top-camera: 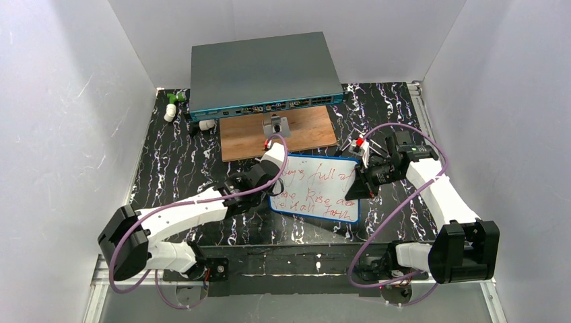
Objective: Erase the whiteboard
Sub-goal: Erase the center of the board with the whiteboard.
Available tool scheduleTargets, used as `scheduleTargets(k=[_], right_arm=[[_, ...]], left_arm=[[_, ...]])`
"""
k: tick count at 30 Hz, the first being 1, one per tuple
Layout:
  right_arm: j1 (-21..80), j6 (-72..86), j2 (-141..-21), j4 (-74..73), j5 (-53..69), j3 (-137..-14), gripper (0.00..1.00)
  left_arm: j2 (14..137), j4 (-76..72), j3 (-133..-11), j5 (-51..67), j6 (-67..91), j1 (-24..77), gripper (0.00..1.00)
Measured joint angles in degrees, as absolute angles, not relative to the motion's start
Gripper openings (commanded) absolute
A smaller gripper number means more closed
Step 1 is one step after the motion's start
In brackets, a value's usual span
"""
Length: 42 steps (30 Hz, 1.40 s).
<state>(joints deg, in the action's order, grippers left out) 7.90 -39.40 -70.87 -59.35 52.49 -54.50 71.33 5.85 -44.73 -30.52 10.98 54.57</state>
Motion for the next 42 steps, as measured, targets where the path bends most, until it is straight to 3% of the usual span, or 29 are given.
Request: scheduleTargets(k=[26,42], right_arm=[[7.57,-38.76,-71.24,-59.44,52.66,-54.5,0.01],[7.57,-39.05,-71.24,-58.92,52.64,-54.52,0.01]], left_arm=[[73.71,5.5,-44.47,-30.46,10.72,55.46,0.0],[76.25,10.33,-51.13,-32.25,9.61,55.68,0.0]])
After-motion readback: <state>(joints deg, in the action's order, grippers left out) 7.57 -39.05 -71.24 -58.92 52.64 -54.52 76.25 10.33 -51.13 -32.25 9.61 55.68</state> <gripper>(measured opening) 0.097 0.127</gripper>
